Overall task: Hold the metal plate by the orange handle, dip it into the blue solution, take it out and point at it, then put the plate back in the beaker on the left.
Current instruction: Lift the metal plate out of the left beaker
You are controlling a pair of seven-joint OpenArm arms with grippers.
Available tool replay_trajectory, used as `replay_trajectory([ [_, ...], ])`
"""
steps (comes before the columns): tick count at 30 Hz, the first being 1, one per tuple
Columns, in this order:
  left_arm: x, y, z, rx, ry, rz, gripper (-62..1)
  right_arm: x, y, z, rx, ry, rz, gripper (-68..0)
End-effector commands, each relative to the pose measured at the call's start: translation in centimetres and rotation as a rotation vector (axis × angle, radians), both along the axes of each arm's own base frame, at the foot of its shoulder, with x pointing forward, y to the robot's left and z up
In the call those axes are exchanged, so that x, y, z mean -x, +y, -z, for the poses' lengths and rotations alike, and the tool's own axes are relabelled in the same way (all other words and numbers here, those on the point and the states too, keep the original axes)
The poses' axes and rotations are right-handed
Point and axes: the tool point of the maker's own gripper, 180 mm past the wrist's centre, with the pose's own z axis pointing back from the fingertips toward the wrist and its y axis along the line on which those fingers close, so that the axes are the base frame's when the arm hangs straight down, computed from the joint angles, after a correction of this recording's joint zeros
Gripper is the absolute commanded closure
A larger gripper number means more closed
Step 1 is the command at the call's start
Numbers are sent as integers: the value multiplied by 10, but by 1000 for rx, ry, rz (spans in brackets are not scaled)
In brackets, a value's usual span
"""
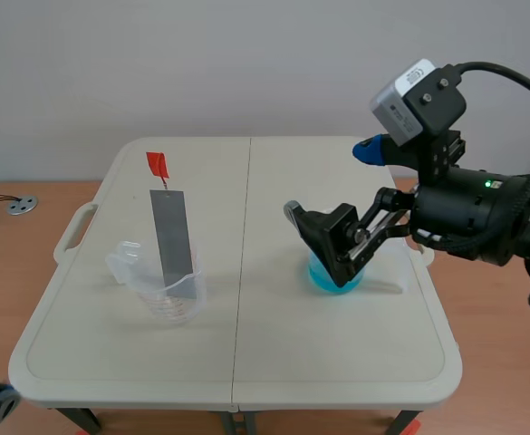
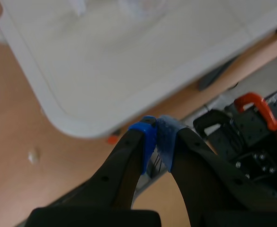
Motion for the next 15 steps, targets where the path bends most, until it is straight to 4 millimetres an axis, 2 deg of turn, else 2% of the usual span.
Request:
replay_trajectory([
  [1,12,0,2,-16,34,9,-34,-8,5,-9,-18,-18,0,-663],
  [8,73,26,33,-111,246,-13,-34,-21,46,1,-66,27,-76,-663],
  [11,87,41,45,-136,291,-39,-34,-23,68,6,-76,53,-136,-663],
  [15,95,56,52,-140,286,-65,-34,-30,91,10,-93,75,-173,-663],
])
